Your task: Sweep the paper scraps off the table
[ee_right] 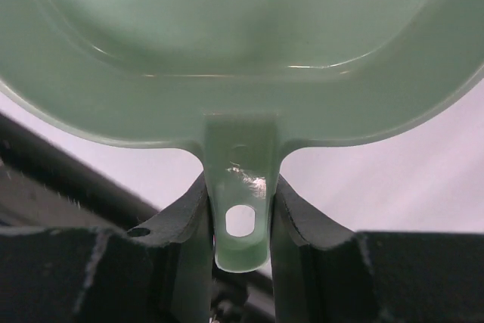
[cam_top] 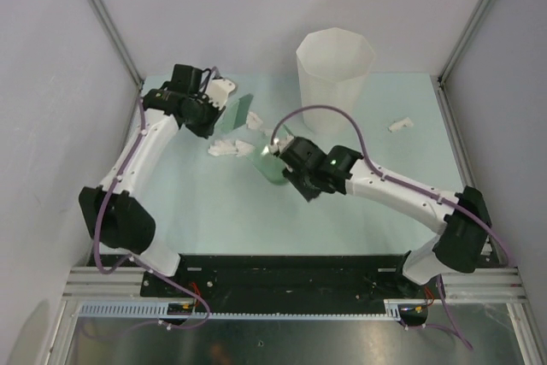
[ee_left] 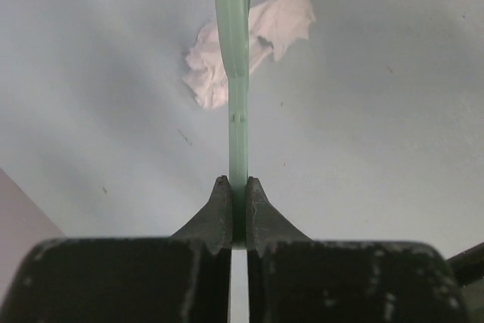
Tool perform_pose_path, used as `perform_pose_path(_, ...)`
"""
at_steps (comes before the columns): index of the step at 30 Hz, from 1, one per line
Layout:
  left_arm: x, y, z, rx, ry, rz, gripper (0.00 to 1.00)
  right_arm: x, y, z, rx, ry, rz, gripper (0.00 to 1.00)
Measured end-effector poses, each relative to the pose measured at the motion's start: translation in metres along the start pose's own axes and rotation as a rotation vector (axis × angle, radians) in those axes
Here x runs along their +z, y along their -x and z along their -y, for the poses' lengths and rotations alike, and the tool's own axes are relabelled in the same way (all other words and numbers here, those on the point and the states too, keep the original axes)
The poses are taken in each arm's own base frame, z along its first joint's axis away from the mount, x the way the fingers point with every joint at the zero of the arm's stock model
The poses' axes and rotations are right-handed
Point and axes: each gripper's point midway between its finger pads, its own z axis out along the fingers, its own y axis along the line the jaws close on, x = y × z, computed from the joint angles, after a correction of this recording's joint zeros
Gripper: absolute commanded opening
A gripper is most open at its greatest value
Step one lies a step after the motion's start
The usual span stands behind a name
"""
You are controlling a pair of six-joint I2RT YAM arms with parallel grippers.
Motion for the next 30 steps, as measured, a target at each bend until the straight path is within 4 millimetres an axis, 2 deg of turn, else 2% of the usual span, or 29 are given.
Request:
perform_pose_path(2,0.009,0.011,0.003,0.022,-0.007,0.003,0.00,0.011,-0.044,-0.012,0.034,0.036,-0.146,0.00)
perform_pose_path(6,0.029,0.029,0.015,0.069,-0.027,-0.008,0.00,0.030,-0.113,-0.031,0.073,0.083,-0.388,0.00)
perform_pose_path(7,0.035,0.032,0.017,0.080,-0.025,-0.014,0.00,0.034,-0.125,-0.034,0.077,0.086,-0.441,0.00)
perform_pose_path(11,0.067,0.045,0.023,0.136,0.011,-0.061,0.00,0.053,-0.155,-0.040,0.100,0.092,-0.578,0.00)
perform_pose_path(15,0.100,0.049,0.030,0.188,0.056,-0.118,0.00,0.066,-0.168,-0.037,0.127,0.090,-0.637,0.00)
perform_pose_path(19,0.129,0.048,0.039,0.257,0.108,-0.173,0.00,0.069,-0.167,-0.035,0.148,0.098,-0.636,0.00)
perform_pose_path(22,0.141,0.044,0.051,0.301,0.101,-0.195,0.00,0.069,-0.167,-0.035,0.150,0.097,-0.634,0.00)
perform_pose_path(26,0.139,0.032,0.072,0.343,0.034,-0.180,0.00,0.070,-0.167,-0.034,0.154,0.097,-0.633,0.00)
perform_pose_path(30,0.114,0.003,0.096,0.372,-0.071,-0.153,0.00,0.072,-0.167,-0.034,0.172,0.118,-0.635,0.00)
